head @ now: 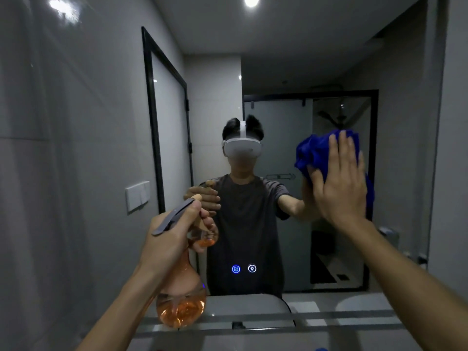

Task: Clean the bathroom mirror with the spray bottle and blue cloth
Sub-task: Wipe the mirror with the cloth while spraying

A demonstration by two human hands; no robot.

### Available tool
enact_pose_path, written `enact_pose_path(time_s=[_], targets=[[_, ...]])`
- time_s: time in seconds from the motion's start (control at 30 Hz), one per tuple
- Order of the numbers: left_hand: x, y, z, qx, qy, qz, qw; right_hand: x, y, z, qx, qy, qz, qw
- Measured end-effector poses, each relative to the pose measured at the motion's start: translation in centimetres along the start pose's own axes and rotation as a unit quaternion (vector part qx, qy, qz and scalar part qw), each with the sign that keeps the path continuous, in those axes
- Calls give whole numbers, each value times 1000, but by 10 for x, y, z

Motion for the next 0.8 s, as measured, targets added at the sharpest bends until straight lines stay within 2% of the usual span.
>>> enact_pose_path(time_s=[0.2, 0.4, 0.63, 0.8], targets=[[-3, 20, -10, 3, -15, -18, 1000, -56, -11, -26, 36, -22, -12, 999], [-11, 35, -11, -10, -13, -25, 1000, -58, -11, -23, 41, -9, 0, 999], [-9, 51, -14, 13, -26, -24, 999, -81, -15, -18, 52, -53, -15, 997], [-3, 60, -15, 11, -32, -27, 999, -155, -30, 2, 9, 34, -9, 999]])
Point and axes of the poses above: each hand's wrist, its own z-axis away from the middle knuckle, its own y-axis out of the back of the hand, x = y × z, the point moved 5 cm from there along -z, towards the middle knuckle, and after that the axes turned 3 degrees about x, right-handed, at the moved point
